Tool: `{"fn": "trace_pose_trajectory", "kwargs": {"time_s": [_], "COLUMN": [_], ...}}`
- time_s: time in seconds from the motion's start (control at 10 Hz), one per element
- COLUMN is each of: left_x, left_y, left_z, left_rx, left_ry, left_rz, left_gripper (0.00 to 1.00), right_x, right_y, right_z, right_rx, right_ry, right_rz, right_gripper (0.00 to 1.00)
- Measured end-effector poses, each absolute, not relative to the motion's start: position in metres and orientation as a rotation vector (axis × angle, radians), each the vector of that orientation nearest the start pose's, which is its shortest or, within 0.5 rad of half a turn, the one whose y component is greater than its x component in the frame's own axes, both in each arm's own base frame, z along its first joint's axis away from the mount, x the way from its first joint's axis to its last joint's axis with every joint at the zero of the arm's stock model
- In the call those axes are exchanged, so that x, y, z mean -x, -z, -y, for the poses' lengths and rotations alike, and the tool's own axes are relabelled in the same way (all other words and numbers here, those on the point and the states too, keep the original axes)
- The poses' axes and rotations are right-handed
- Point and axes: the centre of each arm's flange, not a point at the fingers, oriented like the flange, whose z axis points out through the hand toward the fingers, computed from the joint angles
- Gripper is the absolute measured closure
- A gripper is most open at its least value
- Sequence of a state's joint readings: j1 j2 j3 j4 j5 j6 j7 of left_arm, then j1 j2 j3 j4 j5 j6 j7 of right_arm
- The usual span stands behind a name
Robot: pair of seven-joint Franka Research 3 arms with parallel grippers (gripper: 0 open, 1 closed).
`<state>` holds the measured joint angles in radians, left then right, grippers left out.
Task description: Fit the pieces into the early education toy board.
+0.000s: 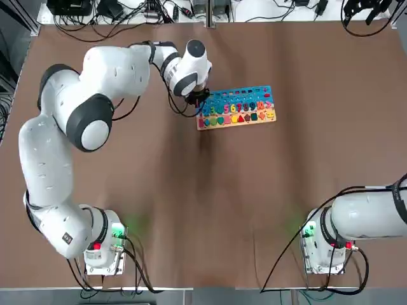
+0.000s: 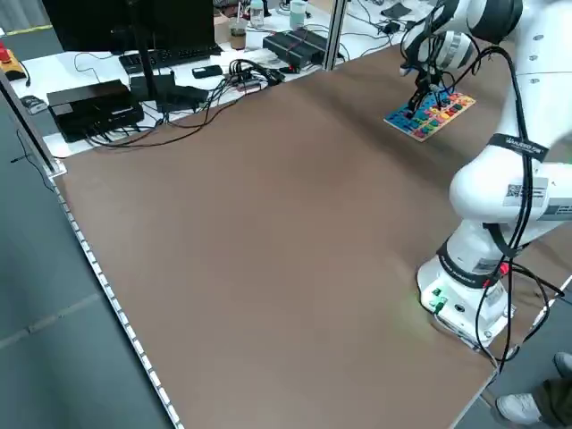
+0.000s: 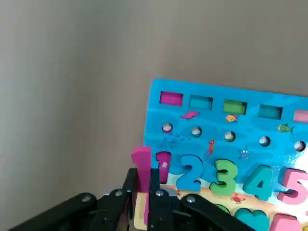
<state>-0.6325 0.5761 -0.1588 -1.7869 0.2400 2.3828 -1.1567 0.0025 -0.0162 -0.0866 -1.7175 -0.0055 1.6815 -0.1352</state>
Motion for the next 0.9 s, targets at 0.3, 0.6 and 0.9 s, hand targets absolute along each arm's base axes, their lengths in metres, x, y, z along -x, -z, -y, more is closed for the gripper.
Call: {"fn": "trace_pose_trajectory", "kwargs": {"time_s": [0.3,0.6,0.9], "left_x": [-0.478,-0.4784,-0.48], "left_y": [-0.2426,-0.2464,-0.2384], "left_z": [0.4603,0.4638,0.462], "left_rx": [3.117,3.125,3.119], "left_ry": [0.152,0.161,0.149], "left_rz": [0.256,0.228,0.22], "left_gripper": [0.86,0.86,0.87], "right_x": [-0.5528,-0.5528,-0.5528], "right_y": [-0.5734,-0.5734,-0.5734], "right_z": [0.0469,0.0467,0.0464], "right_rx": [3.142,3.142,3.142], "right_ry": [-0.032,-0.032,-0.032], "right_rz": [0.083,0.083,0.084], "right_gripper": [0.01,0.01,0.01]}}
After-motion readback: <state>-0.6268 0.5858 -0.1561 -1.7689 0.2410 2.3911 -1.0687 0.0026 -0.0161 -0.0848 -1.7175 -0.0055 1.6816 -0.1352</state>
